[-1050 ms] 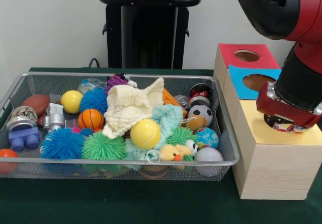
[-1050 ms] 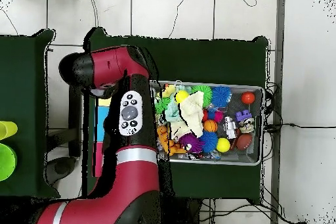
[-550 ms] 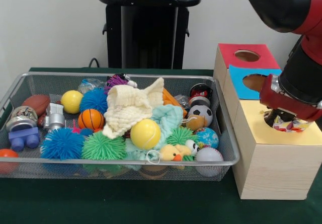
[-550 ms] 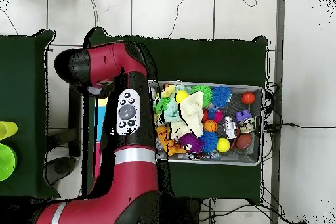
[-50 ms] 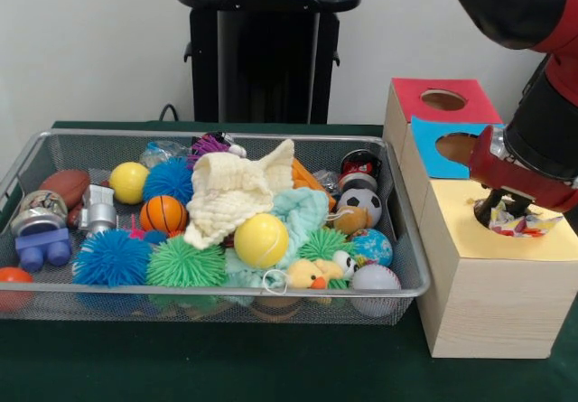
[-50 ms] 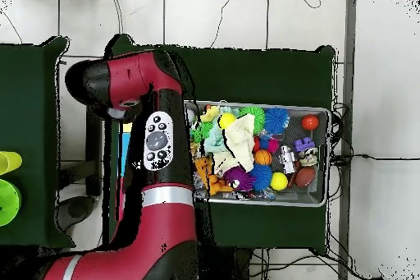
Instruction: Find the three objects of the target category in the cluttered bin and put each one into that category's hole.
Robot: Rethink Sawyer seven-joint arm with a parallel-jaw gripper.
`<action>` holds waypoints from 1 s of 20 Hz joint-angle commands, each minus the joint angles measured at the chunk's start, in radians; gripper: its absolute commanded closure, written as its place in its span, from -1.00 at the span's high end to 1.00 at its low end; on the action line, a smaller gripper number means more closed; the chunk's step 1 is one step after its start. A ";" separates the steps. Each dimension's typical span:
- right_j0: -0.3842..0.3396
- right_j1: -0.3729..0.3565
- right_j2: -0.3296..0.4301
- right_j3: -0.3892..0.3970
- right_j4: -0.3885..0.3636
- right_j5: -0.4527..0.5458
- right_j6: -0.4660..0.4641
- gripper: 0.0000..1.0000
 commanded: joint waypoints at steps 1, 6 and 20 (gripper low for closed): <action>-0.015 -0.053 0.038 0.016 -0.034 0.092 -0.098 -1.00; -0.016 -0.052 0.040 0.011 -0.031 0.098 -0.095 -1.00; -0.019 -0.057 0.047 0.030 -0.027 0.061 -0.093 1.00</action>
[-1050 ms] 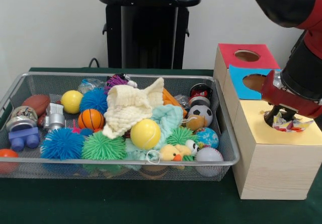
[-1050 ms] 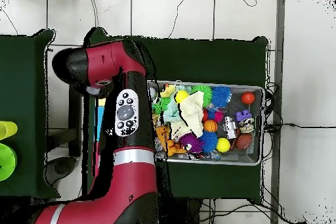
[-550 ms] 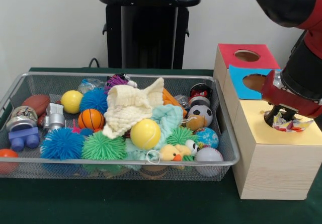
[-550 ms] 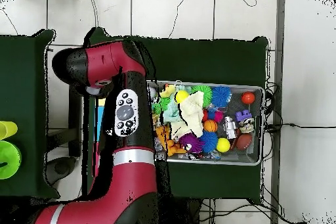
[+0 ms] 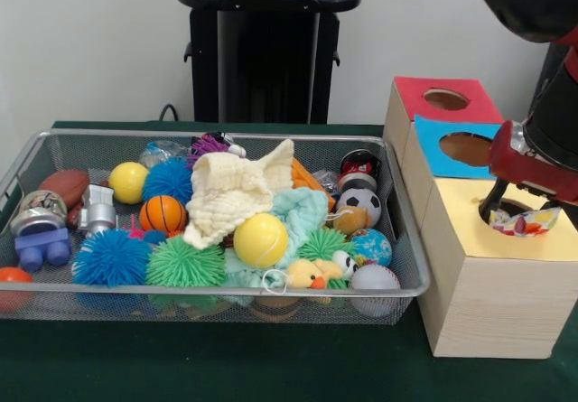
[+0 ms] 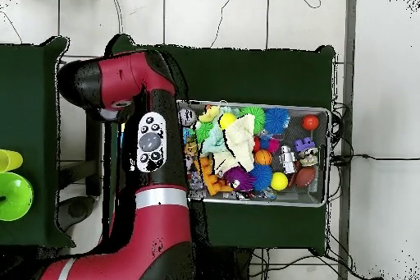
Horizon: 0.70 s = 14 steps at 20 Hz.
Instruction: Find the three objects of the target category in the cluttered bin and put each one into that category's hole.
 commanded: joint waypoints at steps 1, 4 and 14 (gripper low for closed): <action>-0.033 -0.047 0.033 0.029 -0.037 0.060 -0.093 1.00; -0.033 -0.046 0.029 0.026 -0.043 0.053 -0.092 1.00; -0.030 -0.062 0.021 -0.033 -0.054 0.159 -0.132 1.00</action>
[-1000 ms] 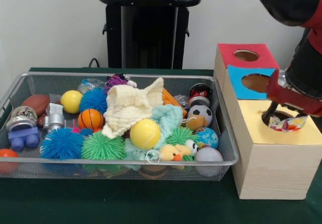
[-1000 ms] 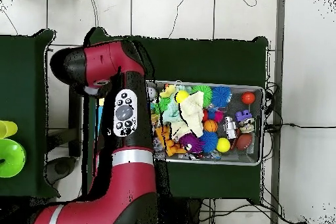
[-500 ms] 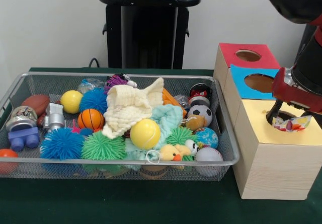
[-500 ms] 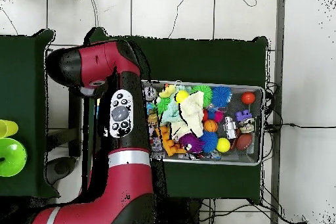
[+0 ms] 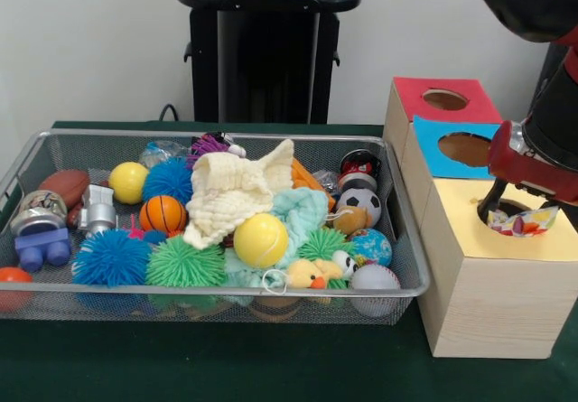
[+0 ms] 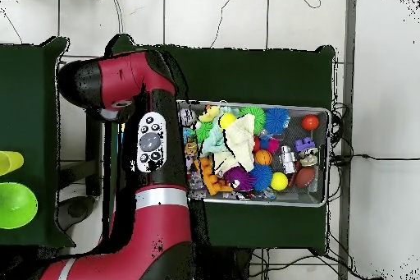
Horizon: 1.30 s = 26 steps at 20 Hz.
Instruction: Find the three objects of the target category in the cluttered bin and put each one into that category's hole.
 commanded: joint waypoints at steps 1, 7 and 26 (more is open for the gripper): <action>-0.030 -0.062 0.020 -0.035 -0.051 0.159 -0.134 1.00; -0.028 -0.070 0.018 -0.020 -0.050 0.152 -0.122 -1.00; -0.033 -0.066 0.025 -0.043 -0.074 0.165 -0.126 -1.00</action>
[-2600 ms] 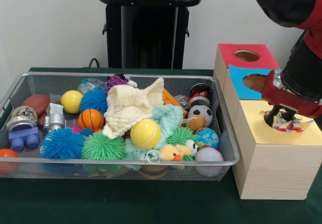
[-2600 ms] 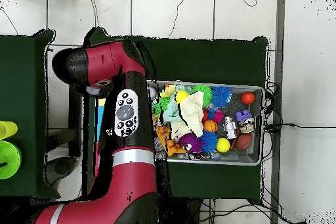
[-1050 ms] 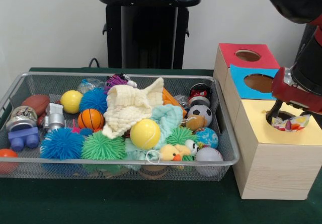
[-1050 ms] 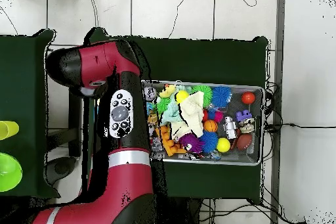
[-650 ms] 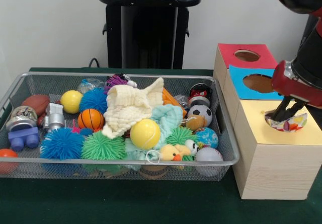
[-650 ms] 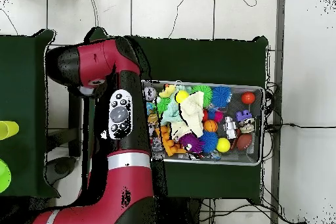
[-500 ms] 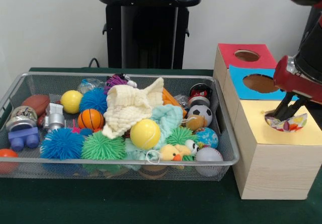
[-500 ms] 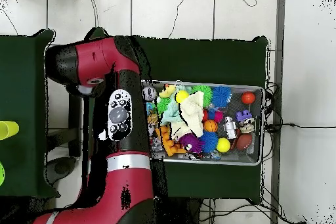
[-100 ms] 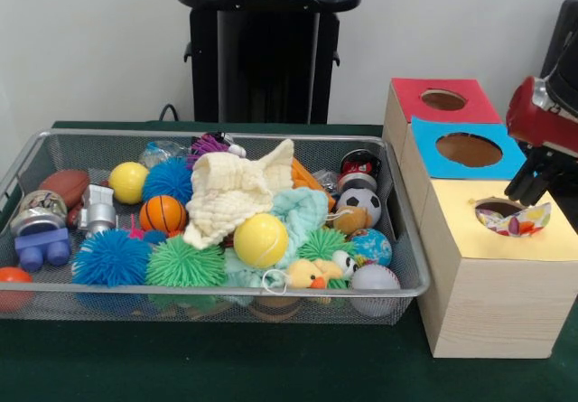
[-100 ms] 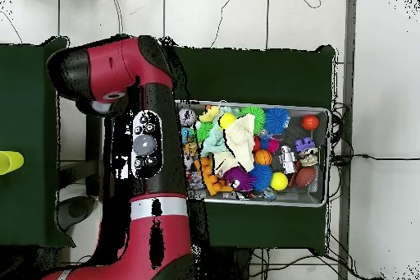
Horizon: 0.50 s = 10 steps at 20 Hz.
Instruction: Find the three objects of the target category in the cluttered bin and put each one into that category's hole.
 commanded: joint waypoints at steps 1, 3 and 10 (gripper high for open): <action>-0.031 -0.008 0.026 0.017 -0.059 0.071 -0.127 -1.00; -0.033 -0.016 0.027 0.019 -0.065 0.038 -0.138 -1.00; -0.038 -0.046 0.035 0.094 -0.089 -0.171 -0.156 -1.00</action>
